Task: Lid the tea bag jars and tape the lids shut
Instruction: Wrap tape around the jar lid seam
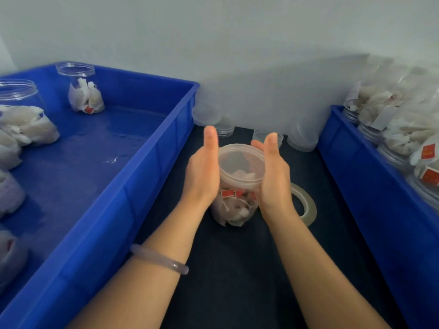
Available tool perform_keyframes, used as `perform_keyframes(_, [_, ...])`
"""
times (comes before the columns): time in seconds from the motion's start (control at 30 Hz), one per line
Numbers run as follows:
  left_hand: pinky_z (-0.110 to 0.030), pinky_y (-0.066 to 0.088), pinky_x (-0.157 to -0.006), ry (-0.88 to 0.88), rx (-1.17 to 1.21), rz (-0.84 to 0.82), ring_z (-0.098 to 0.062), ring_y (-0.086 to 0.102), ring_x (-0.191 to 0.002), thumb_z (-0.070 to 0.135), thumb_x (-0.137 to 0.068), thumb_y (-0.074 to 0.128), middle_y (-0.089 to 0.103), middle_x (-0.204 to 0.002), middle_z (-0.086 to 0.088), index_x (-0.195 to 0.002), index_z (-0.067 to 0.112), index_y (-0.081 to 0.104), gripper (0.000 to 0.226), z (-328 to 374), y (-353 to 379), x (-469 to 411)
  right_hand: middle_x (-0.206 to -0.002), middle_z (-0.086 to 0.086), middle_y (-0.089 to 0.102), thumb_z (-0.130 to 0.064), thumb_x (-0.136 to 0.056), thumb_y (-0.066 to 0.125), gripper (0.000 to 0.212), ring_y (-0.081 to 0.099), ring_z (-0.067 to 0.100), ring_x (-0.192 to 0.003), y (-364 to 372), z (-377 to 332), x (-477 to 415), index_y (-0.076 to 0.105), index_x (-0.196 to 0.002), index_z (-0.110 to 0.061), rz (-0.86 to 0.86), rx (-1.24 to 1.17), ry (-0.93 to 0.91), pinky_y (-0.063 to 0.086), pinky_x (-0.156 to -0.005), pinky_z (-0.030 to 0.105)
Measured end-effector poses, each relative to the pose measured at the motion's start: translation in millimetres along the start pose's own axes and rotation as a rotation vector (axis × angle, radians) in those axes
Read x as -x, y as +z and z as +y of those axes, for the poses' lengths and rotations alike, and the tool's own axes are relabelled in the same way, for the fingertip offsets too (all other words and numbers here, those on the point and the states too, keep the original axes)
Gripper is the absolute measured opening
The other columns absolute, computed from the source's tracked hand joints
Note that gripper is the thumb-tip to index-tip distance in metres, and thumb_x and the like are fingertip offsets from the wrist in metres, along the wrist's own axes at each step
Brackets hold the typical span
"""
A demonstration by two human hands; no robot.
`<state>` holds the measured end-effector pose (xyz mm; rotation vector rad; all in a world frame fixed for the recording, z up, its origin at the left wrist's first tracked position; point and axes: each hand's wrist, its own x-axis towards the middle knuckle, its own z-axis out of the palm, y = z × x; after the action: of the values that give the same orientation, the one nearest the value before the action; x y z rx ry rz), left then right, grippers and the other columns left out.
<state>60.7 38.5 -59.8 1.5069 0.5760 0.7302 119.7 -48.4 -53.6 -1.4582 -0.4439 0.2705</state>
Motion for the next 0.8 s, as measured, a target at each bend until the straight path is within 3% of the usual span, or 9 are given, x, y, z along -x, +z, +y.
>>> perform_keyframes(0.07, [-0.037,0.049,-0.095,0.044,0.092,-0.055,-0.011,0.066,-0.1,0.073,-0.078,0.025,0.071,-0.106,-0.001,-0.112,0.017,0.066,0.078,4,0,3,-0.086,-0.004,0.075,-0.067,-0.086,0.039,0.052,0.071,0.011,-0.084,5,3,0,0.073,-0.082,-0.027,0.071,-0.051,0.006,0.054,-0.082,0.033])
perform_keyframes(0.23, [-0.03,0.054,-0.075,0.071,0.181,0.049,-0.013,0.07,-0.081,0.058,-0.088,0.031,0.075,-0.082,-0.001,-0.085,0.02,0.074,0.058,-2,5,3,-0.073,-0.004,0.074,-0.053,-0.098,0.032,0.056,0.07,0.009,-0.07,11,6,0,0.072,-0.076,-0.021,0.197,-0.045,0.031,0.05,-0.066,0.025])
perform_keyframes(0.37, [-0.023,0.052,-0.073,0.072,0.149,0.089,-0.008,0.069,-0.082,0.045,-0.1,0.031,0.074,-0.085,0.003,-0.091,0.024,0.071,0.046,0,6,6,-0.081,-0.003,0.074,-0.047,-0.1,0.033,0.05,0.068,0.007,-0.077,10,3,2,0.072,-0.084,-0.021,0.19,-0.026,0.012,0.049,-0.071,0.022])
perform_keyframes(0.47, [-0.018,0.047,-0.078,0.103,0.044,0.068,-0.002,0.064,-0.09,0.044,-0.1,0.034,0.07,-0.094,0.009,-0.1,0.026,0.066,0.038,-1,7,10,-0.082,-0.012,0.069,-0.038,-0.1,0.042,0.035,0.062,-0.001,-0.079,0,-5,4,0.067,-0.083,-0.022,0.242,0.126,-0.191,0.046,-0.074,0.016])
perform_keyframes(0.53, [-0.014,0.042,-0.083,0.094,-0.136,0.03,-0.003,0.057,-0.107,0.06,-0.091,0.035,0.063,-0.112,0.013,-0.116,0.026,0.059,0.048,1,0,7,-0.086,-0.01,0.071,-0.04,-0.099,0.042,0.034,0.064,0.0,-0.085,-9,-11,1,0.066,-0.078,-0.03,0.221,0.182,-0.183,0.049,-0.084,0.023])
perform_keyframes(0.57, [-0.02,0.041,-0.091,0.086,-0.186,0.026,-0.009,0.051,-0.119,0.069,-0.083,0.035,0.057,-0.128,0.006,-0.13,0.023,0.051,0.068,2,-6,4,-0.09,-0.007,0.073,-0.044,-0.099,0.042,0.037,0.066,0.004,-0.089,-12,-15,1,0.067,-0.075,-0.03,0.181,0.159,-0.12,0.05,-0.089,0.029])
perform_keyframes(0.67, [-0.037,0.031,-0.112,0.125,0.008,0.002,-0.01,0.038,-0.135,0.078,-0.064,0.033,0.039,-0.148,0.003,-0.144,0.024,0.035,0.096,10,-15,-3,-0.096,0.008,0.072,-0.052,-0.095,0.044,0.049,0.067,0.019,-0.094,-13,-23,4,0.072,-0.077,-0.016,0.092,0.084,-0.077,0.052,-0.089,0.035])
perform_keyframes(0.77, [-0.035,0.042,-0.105,0.214,0.062,-0.084,-0.003,0.056,-0.115,0.066,-0.08,0.036,0.063,-0.123,0.005,-0.118,0.03,0.059,0.057,14,-3,1,-0.092,0.001,0.071,-0.053,-0.092,0.046,0.041,0.065,0.013,-0.088,3,-20,13,0.06,-0.102,-0.017,0.006,0.077,-0.162,0.052,-0.068,0.015])
perform_keyframes(0.8, [-0.035,0.048,-0.095,0.242,0.04,-0.046,-0.007,0.063,-0.1,0.057,-0.085,0.038,0.069,-0.105,0.002,-0.102,0.026,0.067,0.046,13,2,3,-0.08,-0.006,0.071,-0.053,-0.092,0.047,0.044,0.065,0.007,-0.077,8,-16,15,0.073,-0.081,-0.019,0.023,0.098,-0.174,0.047,-0.06,0.012])
